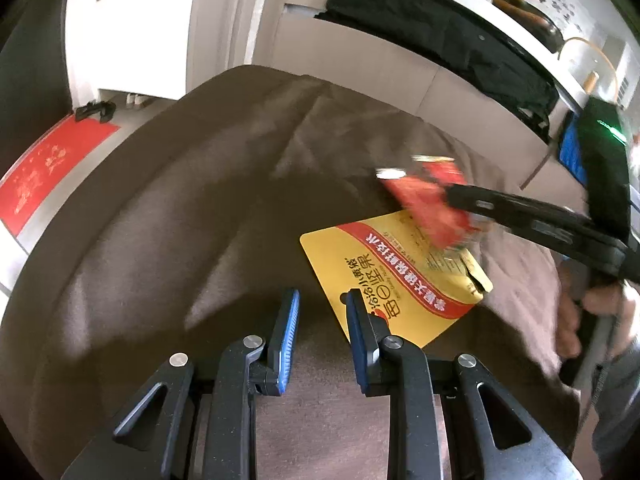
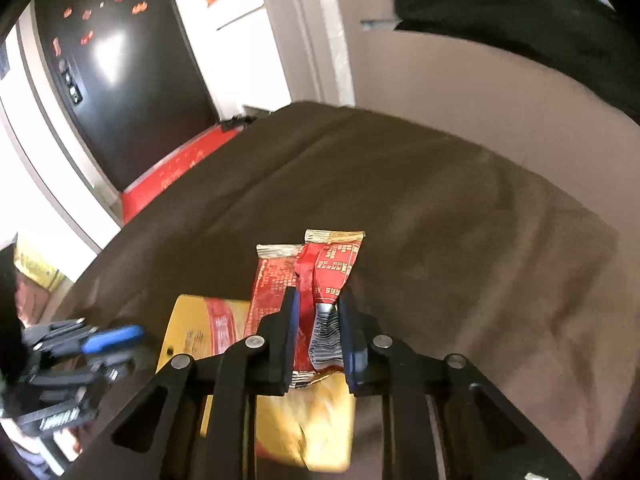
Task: Collect trash
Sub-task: 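Grasp the red snack wrappers with the right tool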
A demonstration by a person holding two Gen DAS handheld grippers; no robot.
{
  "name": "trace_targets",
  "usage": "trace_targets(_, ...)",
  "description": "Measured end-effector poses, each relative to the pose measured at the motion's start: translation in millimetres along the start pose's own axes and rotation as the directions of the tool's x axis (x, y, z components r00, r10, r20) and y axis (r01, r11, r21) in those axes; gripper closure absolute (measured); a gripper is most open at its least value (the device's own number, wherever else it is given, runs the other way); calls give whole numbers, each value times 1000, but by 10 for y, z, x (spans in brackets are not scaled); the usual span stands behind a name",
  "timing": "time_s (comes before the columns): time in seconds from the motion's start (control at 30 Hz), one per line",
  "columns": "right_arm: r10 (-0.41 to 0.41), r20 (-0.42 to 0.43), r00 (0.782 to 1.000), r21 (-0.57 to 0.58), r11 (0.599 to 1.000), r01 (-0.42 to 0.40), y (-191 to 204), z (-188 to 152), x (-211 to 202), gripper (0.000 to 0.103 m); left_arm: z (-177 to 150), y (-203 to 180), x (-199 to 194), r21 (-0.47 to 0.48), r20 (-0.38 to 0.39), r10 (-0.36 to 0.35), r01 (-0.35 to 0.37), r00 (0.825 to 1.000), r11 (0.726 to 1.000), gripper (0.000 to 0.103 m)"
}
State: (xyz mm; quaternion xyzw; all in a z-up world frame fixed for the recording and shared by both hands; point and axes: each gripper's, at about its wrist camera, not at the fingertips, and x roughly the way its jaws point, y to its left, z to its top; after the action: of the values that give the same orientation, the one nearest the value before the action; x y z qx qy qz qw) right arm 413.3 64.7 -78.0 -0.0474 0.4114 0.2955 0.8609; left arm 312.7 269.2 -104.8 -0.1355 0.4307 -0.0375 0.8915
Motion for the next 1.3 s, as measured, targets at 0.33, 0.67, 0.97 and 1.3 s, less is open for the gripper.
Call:
trace_targets(0.33, -83, -18, 996, 67, 994, 84, -526, -589, -623, 86, 22, -165, 105, -19, -15, 16, -17, 1000, 1000, 75)
trace_targets(0.67, -95, -52, 994, 120, 988, 100, -705, -958, -727, 86, -14, -657, 108, 122, -84, -59, 69, 995, 990, 72)
trace_targets(0.97, -106, -44, 993, 126, 986, 110, -684, -1134, -755, 82, 297, -910, 329, 360, -111, -12, 52, 994, 932, 68)
trace_targets(1.3, -88, -31, 996, 94, 991, 90, -669, -1216, -794, 71, 596, -888, 718, 396, -237, -30, 125, 971, 910, 44)
